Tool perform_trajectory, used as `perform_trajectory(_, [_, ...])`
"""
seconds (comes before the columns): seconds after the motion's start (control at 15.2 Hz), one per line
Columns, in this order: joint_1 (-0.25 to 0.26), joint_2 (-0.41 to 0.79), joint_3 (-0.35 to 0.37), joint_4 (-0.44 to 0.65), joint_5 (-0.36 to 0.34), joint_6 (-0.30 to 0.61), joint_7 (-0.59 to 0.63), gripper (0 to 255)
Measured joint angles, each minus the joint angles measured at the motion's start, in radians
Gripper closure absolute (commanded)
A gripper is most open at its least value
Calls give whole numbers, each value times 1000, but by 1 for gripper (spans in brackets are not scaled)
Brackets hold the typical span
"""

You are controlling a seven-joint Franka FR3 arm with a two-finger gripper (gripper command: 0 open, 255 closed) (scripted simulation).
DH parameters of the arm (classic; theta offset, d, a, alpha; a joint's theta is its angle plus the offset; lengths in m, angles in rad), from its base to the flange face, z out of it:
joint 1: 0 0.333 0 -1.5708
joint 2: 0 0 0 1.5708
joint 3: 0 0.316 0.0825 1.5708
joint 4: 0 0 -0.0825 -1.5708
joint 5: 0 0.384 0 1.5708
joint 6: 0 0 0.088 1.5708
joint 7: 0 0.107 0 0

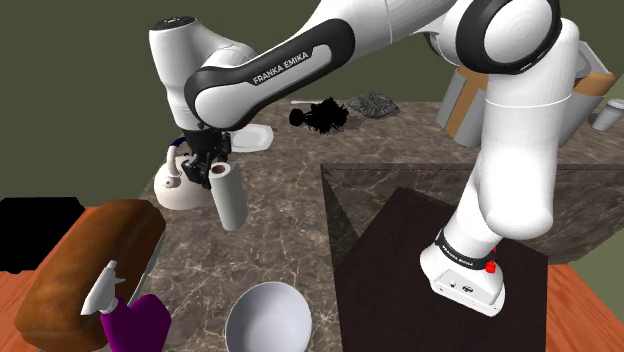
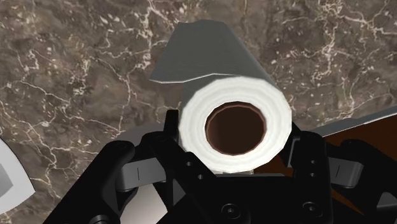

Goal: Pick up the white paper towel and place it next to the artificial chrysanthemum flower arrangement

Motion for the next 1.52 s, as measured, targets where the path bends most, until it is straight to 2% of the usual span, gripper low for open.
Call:
perform_trajectory(0.59, [-1, -5, 0, 9, 2, -14, -3, 255])
perform_trajectory(1.52, [1, -44, 9, 142, 25, -183, -26, 255])
